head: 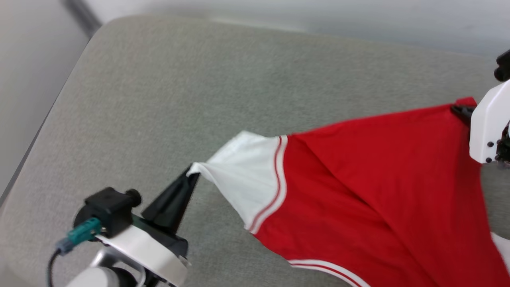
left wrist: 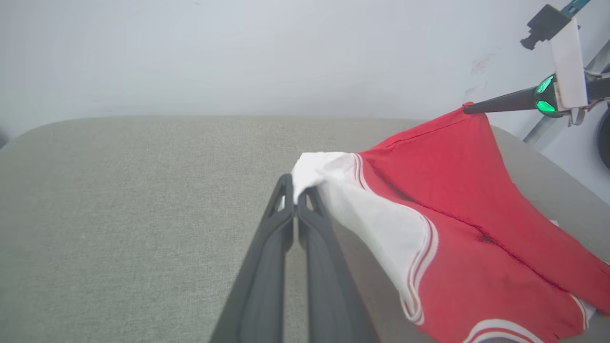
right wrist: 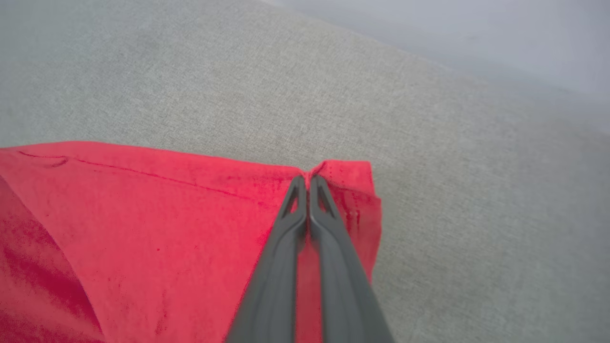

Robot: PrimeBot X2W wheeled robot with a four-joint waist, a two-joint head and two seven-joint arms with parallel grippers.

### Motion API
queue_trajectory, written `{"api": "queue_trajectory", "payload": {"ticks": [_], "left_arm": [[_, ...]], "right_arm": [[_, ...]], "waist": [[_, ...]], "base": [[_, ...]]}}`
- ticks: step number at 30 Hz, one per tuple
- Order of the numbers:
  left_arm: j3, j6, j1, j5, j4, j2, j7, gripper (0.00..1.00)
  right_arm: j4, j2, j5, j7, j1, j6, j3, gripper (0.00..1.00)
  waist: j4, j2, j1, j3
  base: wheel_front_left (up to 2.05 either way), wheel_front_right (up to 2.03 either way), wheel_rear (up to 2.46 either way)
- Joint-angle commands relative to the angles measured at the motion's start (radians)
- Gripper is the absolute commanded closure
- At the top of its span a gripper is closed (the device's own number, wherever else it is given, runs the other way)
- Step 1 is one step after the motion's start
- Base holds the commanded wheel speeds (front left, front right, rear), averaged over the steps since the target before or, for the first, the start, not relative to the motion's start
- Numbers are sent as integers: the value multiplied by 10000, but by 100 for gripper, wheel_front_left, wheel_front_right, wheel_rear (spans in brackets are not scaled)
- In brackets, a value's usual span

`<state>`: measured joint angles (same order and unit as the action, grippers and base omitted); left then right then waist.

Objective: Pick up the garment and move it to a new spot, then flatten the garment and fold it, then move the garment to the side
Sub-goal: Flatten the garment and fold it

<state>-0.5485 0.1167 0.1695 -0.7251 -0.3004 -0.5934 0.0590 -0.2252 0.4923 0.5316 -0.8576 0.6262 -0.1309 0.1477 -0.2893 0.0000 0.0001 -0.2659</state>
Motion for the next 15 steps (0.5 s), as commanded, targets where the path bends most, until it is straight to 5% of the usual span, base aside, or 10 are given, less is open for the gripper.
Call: {"api": "queue_trajectory", "payload": {"ticks": [1, 15], "left_arm": [[303, 167, 85, 98, -221, -231, 131, 100], [2302, 871, 1289, 196, -2268, -1258, 286, 100]], "right_arm": [[352, 84, 234, 310, 89, 4, 48, 100], [3655, -294, 765, 1330, -8, 4, -978, 100]], "waist": [[710, 0, -1, 757], [2357, 0, -1, 2151]], "base": [[0, 0, 0], [0, 0, 0]]}}
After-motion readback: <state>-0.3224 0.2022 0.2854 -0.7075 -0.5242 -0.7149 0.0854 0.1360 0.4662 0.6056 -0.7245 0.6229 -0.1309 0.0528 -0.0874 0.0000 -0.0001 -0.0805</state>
